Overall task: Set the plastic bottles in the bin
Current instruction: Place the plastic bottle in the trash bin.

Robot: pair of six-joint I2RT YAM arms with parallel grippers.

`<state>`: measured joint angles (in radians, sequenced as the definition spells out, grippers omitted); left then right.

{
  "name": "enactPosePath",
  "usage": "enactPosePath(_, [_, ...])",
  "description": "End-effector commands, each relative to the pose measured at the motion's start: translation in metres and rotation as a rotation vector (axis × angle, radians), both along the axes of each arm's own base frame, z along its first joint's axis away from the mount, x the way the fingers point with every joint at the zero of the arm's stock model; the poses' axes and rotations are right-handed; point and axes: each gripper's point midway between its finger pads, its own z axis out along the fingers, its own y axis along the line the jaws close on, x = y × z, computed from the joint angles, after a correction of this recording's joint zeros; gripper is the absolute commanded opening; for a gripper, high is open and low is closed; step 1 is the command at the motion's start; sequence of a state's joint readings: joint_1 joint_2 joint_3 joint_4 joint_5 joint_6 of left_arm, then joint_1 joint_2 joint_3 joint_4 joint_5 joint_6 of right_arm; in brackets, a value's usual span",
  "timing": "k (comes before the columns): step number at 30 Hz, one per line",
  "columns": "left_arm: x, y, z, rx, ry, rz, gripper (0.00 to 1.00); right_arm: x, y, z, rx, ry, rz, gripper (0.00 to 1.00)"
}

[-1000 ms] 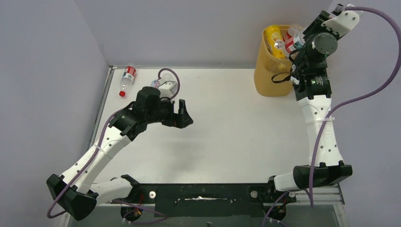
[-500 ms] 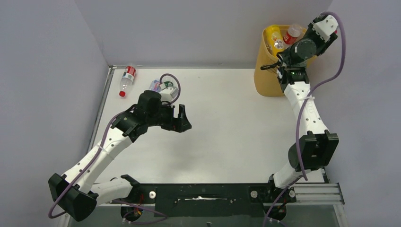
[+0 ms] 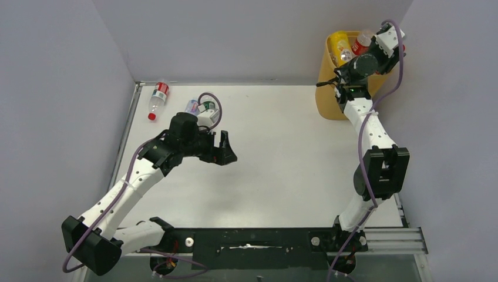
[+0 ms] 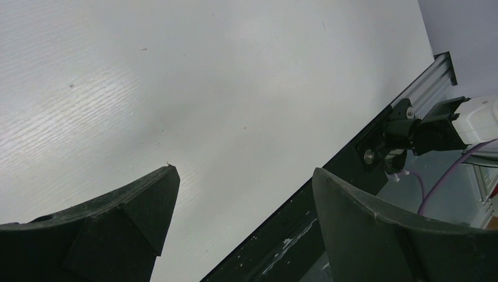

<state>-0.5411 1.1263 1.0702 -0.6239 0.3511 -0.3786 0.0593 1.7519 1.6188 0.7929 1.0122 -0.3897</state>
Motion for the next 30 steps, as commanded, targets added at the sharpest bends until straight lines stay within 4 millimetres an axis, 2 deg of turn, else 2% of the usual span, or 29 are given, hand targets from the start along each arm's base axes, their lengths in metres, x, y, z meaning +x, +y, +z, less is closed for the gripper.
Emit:
enactPosePath(1, [0.007, -0.008, 0.014, -0.050, -0.065, -0.039, 0.85, -0.009, -0.008, -0.008, 0.045, -0.019, -0.033, 0.37])
enactPosePath(10, [0.001, -0.007, 0.012, -0.066, -0.042, -0.022, 0.85, 0.028, -0.023, -0.033, 0.150, 0.019, 0.123, 0.36])
enactPosePath(15, [0.000, -0.007, 0.014, -0.076, -0.033, -0.015, 0.85, 0.043, -0.025, -0.049, 0.181, 0.103, 0.145, 0.46])
enactPosePath(18, [0.000, -0.008, 0.016, -0.079, -0.029, -0.013, 0.85, 0.047, -0.026, -0.055, 0.214, 0.126, 0.166, 0.59])
enactPosePath(21, [0.000, -0.008, 0.016, -0.080, -0.025, -0.008, 0.85, 0.044, -0.026, -0.052, 0.228, 0.127, 0.176, 0.67])
enactPosePath(23, [0.000, -0.008, 0.016, -0.079, -0.022, -0.004, 0.85, 0.041, -0.023, -0.048, 0.227, 0.122, 0.200, 0.76])
enactPosePath(25, [0.001, -0.008, 0.015, -0.079, -0.019, 0.002, 0.85, 0.037, -0.021, -0.040, 0.222, 0.114, 0.215, 0.80])
enactPosePath(29, [0.003, -0.006, 0.012, -0.068, -0.015, 0.019, 0.85, 0.026, -0.016, -0.012, 0.203, 0.086, 0.248, 0.99])
enactPosePath(30, [0.005, -0.006, 0.011, -0.062, -0.012, 0.028, 0.85, 0.022, -0.014, -0.002, 0.195, 0.073, 0.260, 0.98])
